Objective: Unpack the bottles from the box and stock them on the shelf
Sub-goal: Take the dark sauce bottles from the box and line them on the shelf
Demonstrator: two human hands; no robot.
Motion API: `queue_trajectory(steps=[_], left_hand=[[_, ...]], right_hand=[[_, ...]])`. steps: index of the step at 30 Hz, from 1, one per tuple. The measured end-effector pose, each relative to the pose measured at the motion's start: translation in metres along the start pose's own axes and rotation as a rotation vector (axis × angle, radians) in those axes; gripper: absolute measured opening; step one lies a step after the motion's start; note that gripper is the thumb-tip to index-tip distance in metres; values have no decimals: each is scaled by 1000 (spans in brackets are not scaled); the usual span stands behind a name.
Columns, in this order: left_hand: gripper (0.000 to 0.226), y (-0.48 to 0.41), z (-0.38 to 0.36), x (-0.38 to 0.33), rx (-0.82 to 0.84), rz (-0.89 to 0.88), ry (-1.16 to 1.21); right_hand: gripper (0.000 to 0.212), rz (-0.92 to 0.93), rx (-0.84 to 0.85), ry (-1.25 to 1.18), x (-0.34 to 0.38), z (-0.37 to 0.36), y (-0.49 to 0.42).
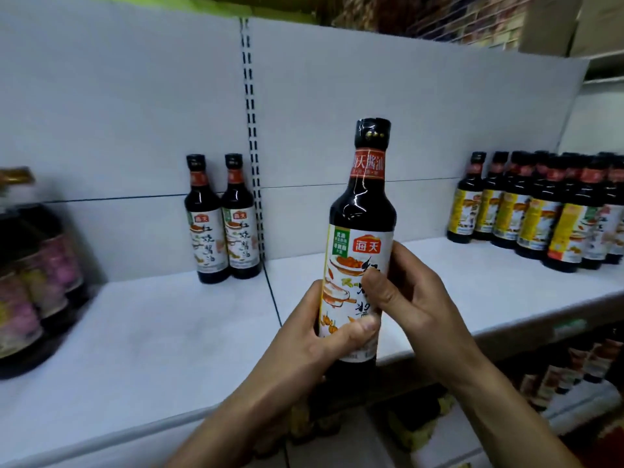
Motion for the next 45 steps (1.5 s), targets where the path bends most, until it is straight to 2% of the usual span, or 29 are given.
queue_trajectory(steps=[7,19,33,45], left_hand=[[49,1,63,-2,-69,32,-76],[53,-10,142,30,-165,159,-196],[47,-18,187,57,-175,156,-177],[48,-32,218,71,-143,123,-276]], right_hand=[[38,2,161,0,-2,-54,-39],[50,-54,276,73,-36,-103,-112],[46,-121,349,175,-71,-137,-165],[56,-112,347,344,-78,-159,-184]])
Point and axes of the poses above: each hand's wrist, its own y-axis away from the middle knuckle, its own z-axis out of the back of the hand, x = y × z, the point moved 6 cm from there along -y, towards the middle knuckle, and after that the axes turned 15 degrees about -z, right-handed, at the moved point
